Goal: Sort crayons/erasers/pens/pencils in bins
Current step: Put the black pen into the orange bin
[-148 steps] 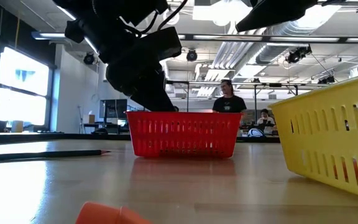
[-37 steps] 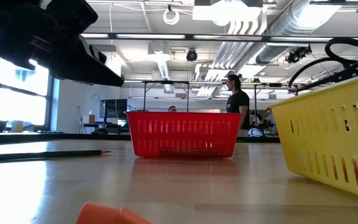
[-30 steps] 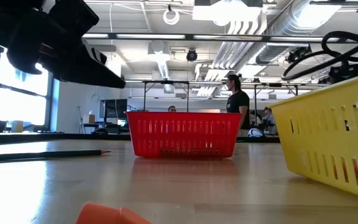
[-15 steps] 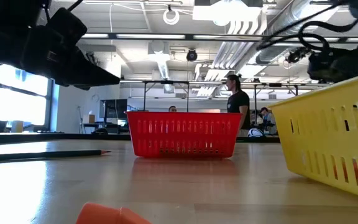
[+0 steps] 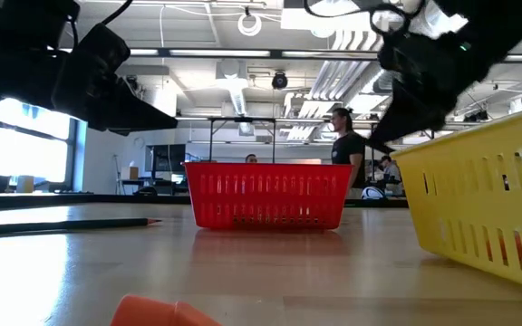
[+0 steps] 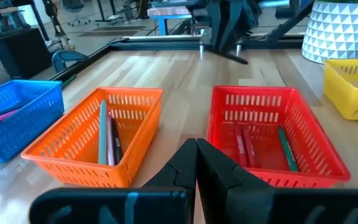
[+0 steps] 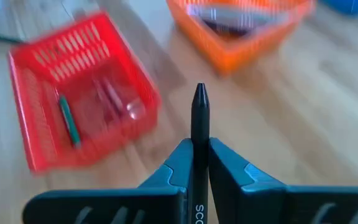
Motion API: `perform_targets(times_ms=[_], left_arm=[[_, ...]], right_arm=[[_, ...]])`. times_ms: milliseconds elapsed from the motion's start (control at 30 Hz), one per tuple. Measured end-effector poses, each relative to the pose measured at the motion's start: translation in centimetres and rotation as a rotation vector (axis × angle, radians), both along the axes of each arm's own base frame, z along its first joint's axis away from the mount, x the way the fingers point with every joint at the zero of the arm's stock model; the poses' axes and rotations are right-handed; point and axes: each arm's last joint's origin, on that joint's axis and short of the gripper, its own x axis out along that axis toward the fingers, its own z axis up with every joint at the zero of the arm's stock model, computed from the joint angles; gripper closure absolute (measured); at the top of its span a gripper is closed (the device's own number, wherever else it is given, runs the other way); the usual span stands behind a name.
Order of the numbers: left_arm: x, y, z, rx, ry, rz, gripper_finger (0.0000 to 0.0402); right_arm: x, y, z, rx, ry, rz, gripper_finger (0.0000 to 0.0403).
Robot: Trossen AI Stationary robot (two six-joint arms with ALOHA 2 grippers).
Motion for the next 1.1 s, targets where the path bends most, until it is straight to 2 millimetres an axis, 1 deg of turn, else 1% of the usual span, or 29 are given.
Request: perform_targets(times_ms=[200, 333, 433, 533, 633, 800, 900, 1000, 1100], left_arm=[[0.0, 0.0, 0.0, 0.002, 0.0, 0.007, 0.0401], [0.0, 0.0, 0.0, 0.002, 0.0, 0.008, 0.0401], [0.0, 0.0, 0.0, 0.002, 0.0, 0.008, 0.0401], [0.0, 0.0, 0.0, 0.003, 0.0, 0.013, 0.0401], [0.0, 0.1, 0.0, 0.007, 0.002, 0.026, 0.0401], [0.0, 0.1, 0.0, 0.007, 0.003, 0.026, 0.0401], [0.0, 0.1, -0.1, 0.007, 0.006, 0.025, 0.0401], [-0.1, 0.1, -0.1, 0.008, 0.011, 0.025, 0.0401], [0.0, 0.1, -0.1, 0.008, 0.011, 0.025, 0.0401]], right_arm=[[1.8, -1.2, 3.0, -0.133, -0.048, 0.02, 0.0382], [2.5, -2.0, 4.1, -0.194, -0.066, 0.028, 0.0382], [3.6, -2.2, 5.0, -0.248, -0.1, 0.024, 0.0382], [5.5, -1.9, 5.5, -0.318, -0.072, 0.073, 0.0382], [8.0, -2.0, 6.0, -0.394, -0.026, 0.117, 0.0382], [12.0, -3.6, 5.5, -0.462, 0.113, 0.155, 0.0382], [14.1, -4.9, 4.9, -0.475, 0.142, 0.168, 0.0382], [15.6, -6.2, 4.1, -0.506, 0.166, 0.171, 0.0383], [16.5, -7.6, 3.5, -0.539, 0.167, 0.164, 0.0387]])
